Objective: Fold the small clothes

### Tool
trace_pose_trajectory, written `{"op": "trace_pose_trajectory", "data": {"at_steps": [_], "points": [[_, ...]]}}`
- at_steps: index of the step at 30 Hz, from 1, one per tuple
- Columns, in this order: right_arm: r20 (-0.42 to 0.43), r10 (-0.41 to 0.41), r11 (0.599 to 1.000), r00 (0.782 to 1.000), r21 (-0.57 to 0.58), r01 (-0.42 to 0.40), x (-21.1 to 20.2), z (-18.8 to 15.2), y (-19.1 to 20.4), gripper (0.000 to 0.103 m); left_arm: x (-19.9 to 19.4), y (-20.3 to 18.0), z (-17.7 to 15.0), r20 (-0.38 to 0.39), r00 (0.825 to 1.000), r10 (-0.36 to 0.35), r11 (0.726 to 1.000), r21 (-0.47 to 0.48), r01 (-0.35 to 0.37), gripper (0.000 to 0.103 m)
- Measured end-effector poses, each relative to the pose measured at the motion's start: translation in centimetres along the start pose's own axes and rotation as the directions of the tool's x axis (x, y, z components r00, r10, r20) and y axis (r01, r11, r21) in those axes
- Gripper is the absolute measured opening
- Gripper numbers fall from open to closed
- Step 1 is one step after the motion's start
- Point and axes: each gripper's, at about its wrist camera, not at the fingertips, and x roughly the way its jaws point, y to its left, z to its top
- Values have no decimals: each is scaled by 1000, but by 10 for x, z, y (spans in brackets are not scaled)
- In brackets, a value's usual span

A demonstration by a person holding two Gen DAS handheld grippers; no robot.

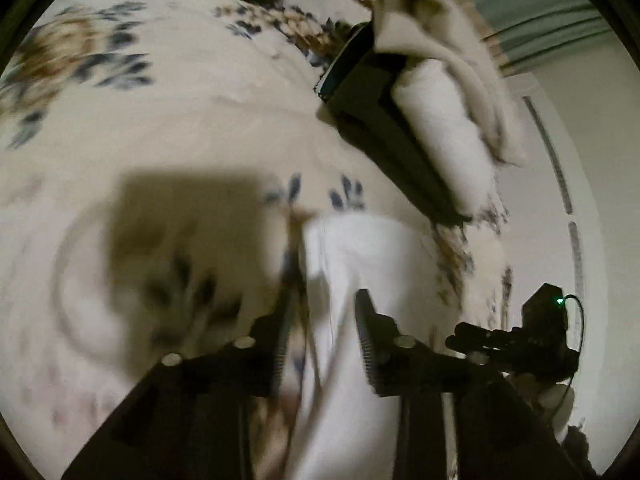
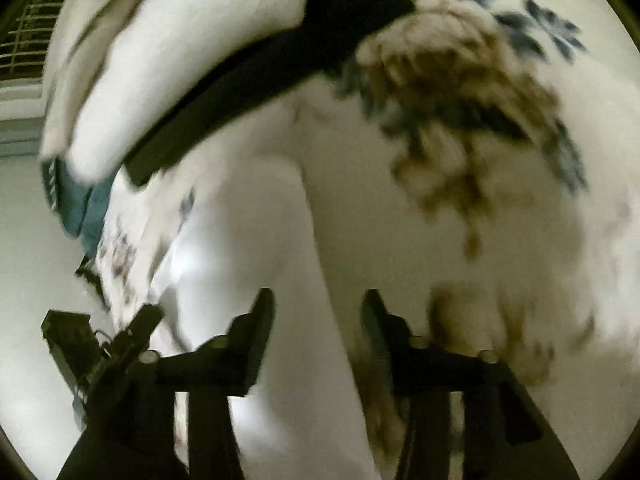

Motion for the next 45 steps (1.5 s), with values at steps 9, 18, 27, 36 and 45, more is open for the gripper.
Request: {"op": "trace_pose_trajectory", "data": {"at_steps": [9, 18, 27, 36, 45], "points": [[-212, 44, 999, 976, 8, -43, -27, -191, -68, 60, -91, 19, -204, -108, 987, 122, 991, -42, -127, 55], [-352, 84, 991, 932, 131, -40, 16, -361, -130, 60, -91, 44, -359, -246, 935, 255, 950, -115, -290, 52], [-331, -27, 998, 943, 37, 42, 62, -425, -108, 3, -114, 31, -385, -114, 971, 212, 963, -142, -227, 2], [-238, -127, 992, 963, -51, 118, 31, -447, -97, 2, -114, 49, -407, -145, 967, 208, 961, -155, -230, 1], [-326, -113, 994, 939, -51, 101, 39, -424, -92, 53, -132, 35, -369, -124, 965, 231, 969, -65, -240, 15]]}}
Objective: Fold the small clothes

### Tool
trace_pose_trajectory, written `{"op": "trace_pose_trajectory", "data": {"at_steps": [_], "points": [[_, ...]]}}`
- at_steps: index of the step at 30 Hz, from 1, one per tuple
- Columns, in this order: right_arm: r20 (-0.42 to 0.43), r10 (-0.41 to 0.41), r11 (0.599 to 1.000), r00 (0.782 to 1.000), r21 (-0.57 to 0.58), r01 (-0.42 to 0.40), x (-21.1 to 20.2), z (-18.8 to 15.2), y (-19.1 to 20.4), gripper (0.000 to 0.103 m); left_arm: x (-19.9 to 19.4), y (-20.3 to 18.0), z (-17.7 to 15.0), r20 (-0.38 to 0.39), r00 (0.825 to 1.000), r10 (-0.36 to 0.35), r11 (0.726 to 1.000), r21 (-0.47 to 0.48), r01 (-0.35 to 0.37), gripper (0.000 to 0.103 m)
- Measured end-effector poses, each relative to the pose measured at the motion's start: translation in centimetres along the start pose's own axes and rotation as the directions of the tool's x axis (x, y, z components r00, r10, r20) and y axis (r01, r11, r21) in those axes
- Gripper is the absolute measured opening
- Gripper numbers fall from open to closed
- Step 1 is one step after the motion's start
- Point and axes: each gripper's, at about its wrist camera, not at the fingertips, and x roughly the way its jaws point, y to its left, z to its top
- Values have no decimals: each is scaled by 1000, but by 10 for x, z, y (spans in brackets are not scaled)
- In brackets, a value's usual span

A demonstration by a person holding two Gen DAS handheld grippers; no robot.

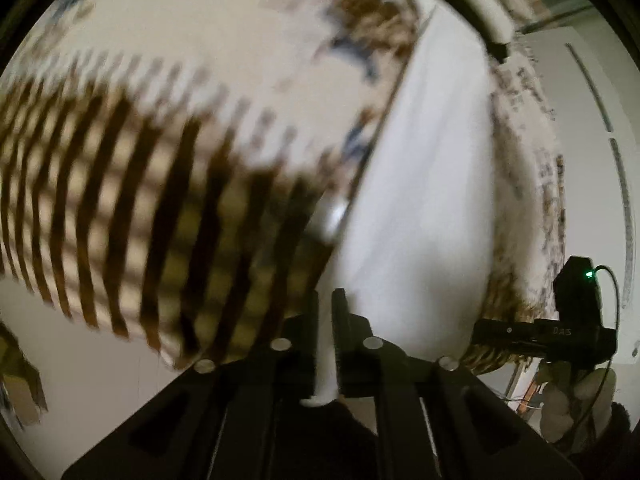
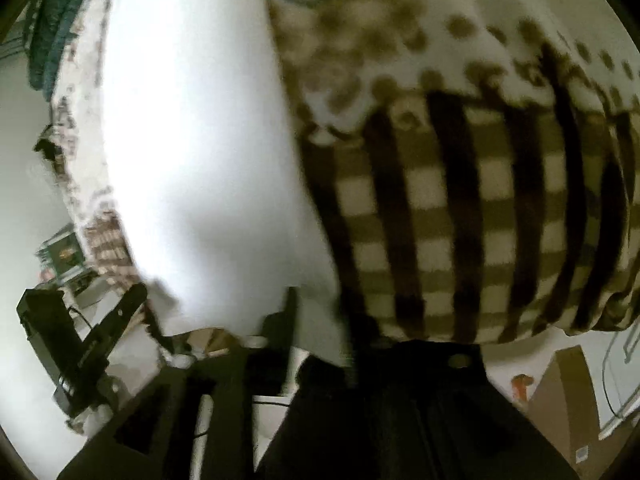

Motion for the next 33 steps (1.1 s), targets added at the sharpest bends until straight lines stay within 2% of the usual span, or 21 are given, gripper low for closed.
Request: {"op": "trace_pose_trajectory", "data": {"at_steps": [1, 3, 4, 6, 10, 14, 16, 19, 21, 24, 28, 31, 32, 33], "points": [[8, 22, 1000, 1000, 5, -22, -8, 2, 1, 60, -6, -10, 14, 14, 1000, -20, 1000, 18, 19, 22], [30, 48, 999, 998, 4, -48, -21, 10, 1, 65, -13, -27, 41, 59, 997, -58, 997, 53, 55, 59], [44, 52, 999, 998, 3, -52, -31, 17, 3, 67, -15, -34, 54, 87, 993, -77, 995, 66, 71, 65], [88, 74, 997, 993, 8, -75, -52, 38, 8, 76, -13, -53, 100, 137, 978, -155, 986, 77, 146, 66], [180, 121, 992, 976, 1, -123, -93, 91, 20, 77, 10, -86, 191, 176, 957, -232, 972, 87, 220, 66], [296, 148, 989, 944, -26, -147, -136, 169, 36, 77, 51, -97, 280, 155, 952, -265, 964, 64, 258, 66], [325, 174, 984, 930, -33, -172, -151, 210, 38, 77, 69, -98, 313, 139, 952, -274, 962, 58, 268, 66], [366, 212, 977, 906, -50, -209, -170, 281, 41, 77, 107, -103, 369, 103, 961, -256, 966, 59, 251, 66], [366, 238, 970, 900, -48, -237, -173, 325, 42, 77, 127, -105, 395, 84, 964, -252, 967, 55, 248, 66], [361, 235, 971, 903, -50, -233, -166, 387, 49, 77, 144, -109, 417, 80, 963, -258, 965, 76, 252, 66], [314, 254, 966, 915, -48, -252, -148, 444, 56, 77, 154, -125, 432, 67, 949, -308, 946, 129, 298, 66], [300, 321, 947, 898, -73, -314, -145, 470, 65, 78, 158, -142, 438, 65, 943, -325, 931, 195, 308, 63], [297, 336, 942, 894, -84, -326, -146, 472, 67, 78, 158, -150, 436, 65, 939, -339, 919, 236, 315, 42], [295, 346, 938, 891, -95, -333, -147, 475, 69, 75, 159, -155, 437, 58, 939, -340, 914, 255, 315, 2]]}}
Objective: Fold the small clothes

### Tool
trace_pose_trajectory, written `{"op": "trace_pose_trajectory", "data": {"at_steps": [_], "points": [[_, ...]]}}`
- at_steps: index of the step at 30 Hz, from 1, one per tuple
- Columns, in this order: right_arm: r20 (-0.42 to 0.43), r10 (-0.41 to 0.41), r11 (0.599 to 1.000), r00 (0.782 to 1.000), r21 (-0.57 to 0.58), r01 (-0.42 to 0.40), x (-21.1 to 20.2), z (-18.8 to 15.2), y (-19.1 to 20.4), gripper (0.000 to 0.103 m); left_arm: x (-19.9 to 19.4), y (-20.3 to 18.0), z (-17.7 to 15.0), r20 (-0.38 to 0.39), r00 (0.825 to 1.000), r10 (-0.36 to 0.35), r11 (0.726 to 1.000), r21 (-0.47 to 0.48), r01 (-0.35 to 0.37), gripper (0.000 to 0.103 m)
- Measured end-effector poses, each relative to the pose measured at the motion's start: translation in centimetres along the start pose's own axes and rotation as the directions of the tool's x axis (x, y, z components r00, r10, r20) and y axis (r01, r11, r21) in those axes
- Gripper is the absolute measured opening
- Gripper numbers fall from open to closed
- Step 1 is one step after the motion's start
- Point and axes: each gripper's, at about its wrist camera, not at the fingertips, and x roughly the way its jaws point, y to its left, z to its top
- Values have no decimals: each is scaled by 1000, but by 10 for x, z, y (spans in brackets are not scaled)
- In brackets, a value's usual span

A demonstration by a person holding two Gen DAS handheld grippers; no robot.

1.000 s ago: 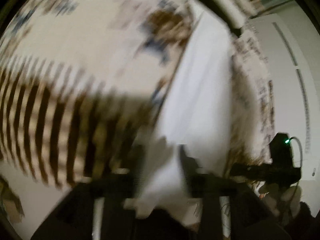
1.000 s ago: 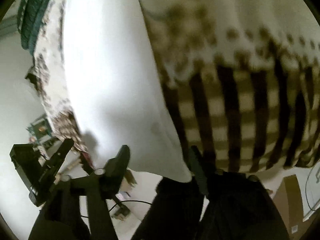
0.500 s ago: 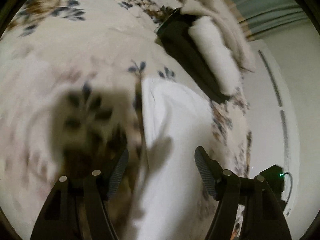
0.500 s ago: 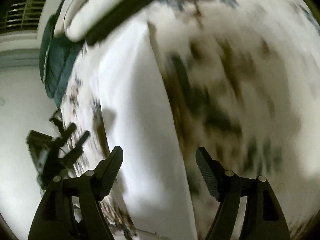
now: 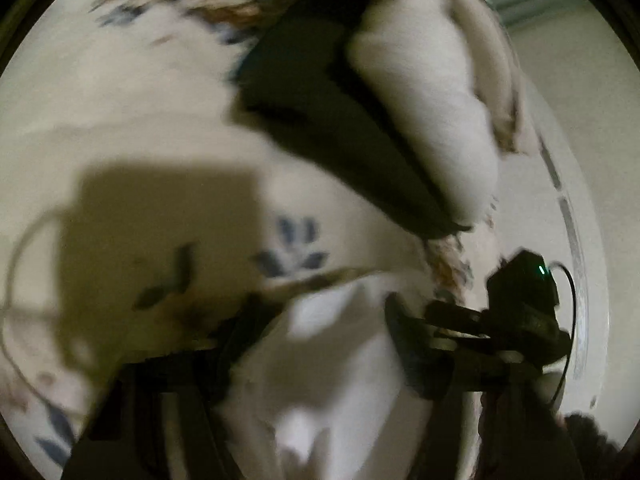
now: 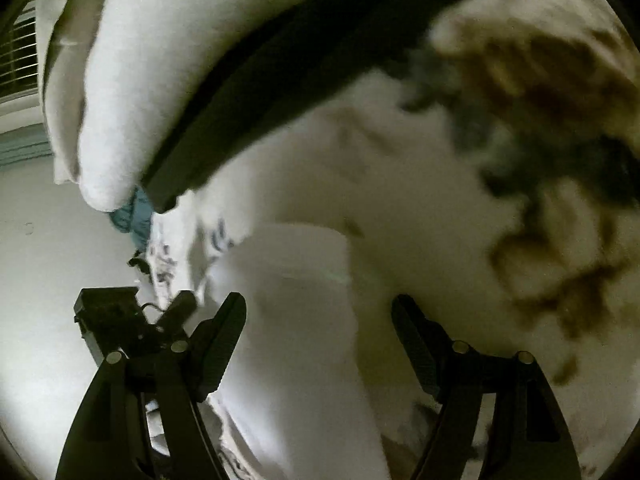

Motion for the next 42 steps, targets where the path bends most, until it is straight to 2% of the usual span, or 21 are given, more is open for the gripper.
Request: {"op": "trace_pose_trajectory", "data": {"at_steps": [1, 2, 3, 4, 6, 10, 15, 19, 22, 27, 31, 32, 34, 37, 39, 41, 42], "points": [[-1, 4, 1000, 1000, -11, -4, 0, 2, 2, 71, 3, -3, 2, -14, 1000, 8, 1000, 10, -8, 3], [-4, 6, 1000, 1000, -26, -6, 1, 4, 5, 51, 4, -5, 3, -15, 1000, 2, 1000, 20, -2, 2], [-15, 1, 999, 1000, -44, -1, 1, 5, 9, 25, 1, -8, 4, 1, 1000, 1, 1000, 30, -1, 2], [-17, -22, 998, 1000, -65, 21, 2, 6, 13, 20, 0, -9, 6, 9, 1000, 8, 999, 35, -8, 2], [4, -30, 995, 1000, -98, 30, -4, 3, 20, 15, -8, -12, 6, 23, 1000, 3, 999, 47, -4, 2], [46, -23, 987, 999, -160, 30, -19, -19, 42, 12, -30, -24, 4, 56, 998, -12, 997, 75, 7, 2], [82, -9, 968, 997, -250, 29, -45, -63, 74, 9, -74, -46, -22, 105, 994, -42, 993, 113, 30, 2], [99, 8, 950, 995, -311, 23, -64, -110, 92, 9, -111, -59, -60, 123, 990, -70, 992, 113, 56, 2], [98, 16, 942, 995, -336, 17, -77, -153, 94, 9, -125, -67, -92, 116, 991, -63, 993, 107, 51, 2], [60, 6, 938, 998, -347, 16, -94, -226, 75, 9, -138, -65, -168, 64, 996, -55, 998, 8, 55, 3], [-10, -34, 940, 999, -341, 28, -91, -279, 50, 9, -134, -50, -227, -40, 999, 19, 999, -34, -21, 10], [-33, -50, 940, 998, -339, 35, -87, -290, 42, 9, -132, -41, -247, -90, 994, 57, 996, -61, -63, 18], [-94, -102, 936, 990, -347, 63, -75, -309, 28, 12, -135, -26, -277, -148, 985, 88, 988, -115, -105, 23], [-187, -186, 929, 965, -353, 110, -62, -334, 7, 24, -148, -7, -306, -179, 979, 97, 969, -205, -134, 33], [-226, -236, 929, 945, -336, 152, -60, -345, -6, 56, -162, -1, -311, -171, 979, 109, 959, -242, -149, 38], [-234, -236, 938, 943, -307, 159, -67, -349, -13, 66, -172, 0, -302, -137, 984, 118, 958, -245, -149, 38], [-233, -216, 948, 948, -282, 147, -73, -350, -17, 67, -176, -2, -295, -117, 985, 127, 960, -237, -151, 39]]}}
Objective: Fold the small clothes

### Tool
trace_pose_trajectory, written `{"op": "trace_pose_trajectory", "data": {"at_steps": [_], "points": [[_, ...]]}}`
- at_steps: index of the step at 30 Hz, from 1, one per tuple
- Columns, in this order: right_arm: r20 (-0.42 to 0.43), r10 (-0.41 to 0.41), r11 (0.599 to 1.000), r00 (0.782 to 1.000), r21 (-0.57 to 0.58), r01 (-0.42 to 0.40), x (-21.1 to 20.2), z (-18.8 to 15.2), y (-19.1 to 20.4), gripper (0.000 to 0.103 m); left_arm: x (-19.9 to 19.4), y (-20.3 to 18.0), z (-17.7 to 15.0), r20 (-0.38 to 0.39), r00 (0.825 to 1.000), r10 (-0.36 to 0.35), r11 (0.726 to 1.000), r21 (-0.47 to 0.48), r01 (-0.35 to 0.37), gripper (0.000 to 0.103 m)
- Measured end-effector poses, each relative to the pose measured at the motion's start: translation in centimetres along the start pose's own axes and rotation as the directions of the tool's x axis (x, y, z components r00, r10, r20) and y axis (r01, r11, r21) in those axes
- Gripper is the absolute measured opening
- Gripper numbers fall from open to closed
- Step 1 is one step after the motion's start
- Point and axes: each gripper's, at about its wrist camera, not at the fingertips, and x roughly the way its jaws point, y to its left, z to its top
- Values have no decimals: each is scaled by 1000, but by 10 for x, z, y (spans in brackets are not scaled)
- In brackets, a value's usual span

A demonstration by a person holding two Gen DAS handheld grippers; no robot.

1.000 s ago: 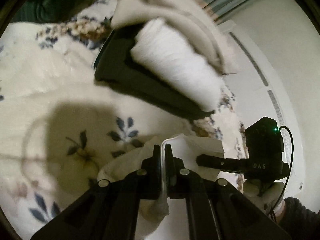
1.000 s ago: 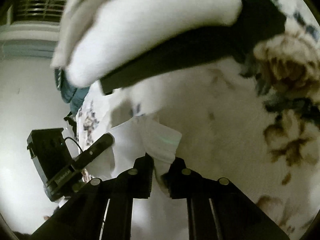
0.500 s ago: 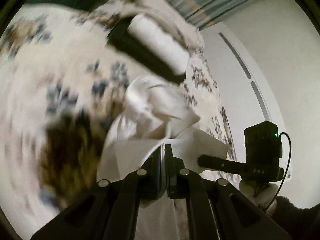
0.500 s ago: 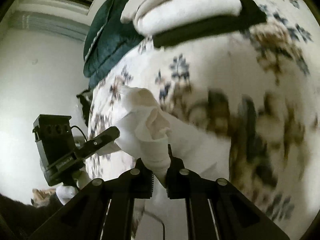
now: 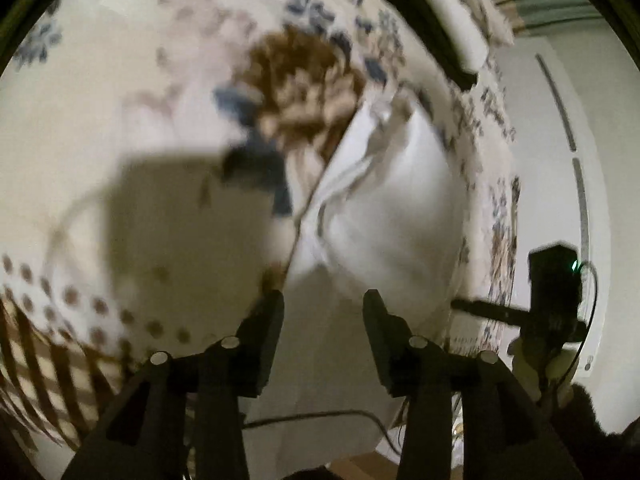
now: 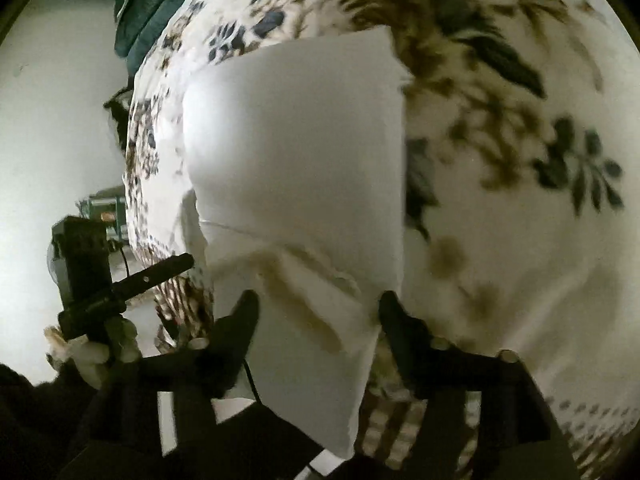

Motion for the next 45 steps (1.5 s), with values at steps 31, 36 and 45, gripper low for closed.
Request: {"op": "trace_pose_trajectory", "data": {"at_steps": [31, 36, 45], "points": [[-5, 8, 936, 1000, 353, -6, 20, -135, -34, 59, 17, 21, -117, -147, 981, 130, 991, 46, -125, 60], [-69, 121, 915, 990, 394, -84, 62, -180, -55, 59, 53, 39, -148, -209, 974, 89, 996, 6, -90, 60], [-58, 217, 900, 975, 399, -177, 110, -191, -51, 7, 39, 20, -166, -105, 993, 51, 998, -20, -54, 4]]}}
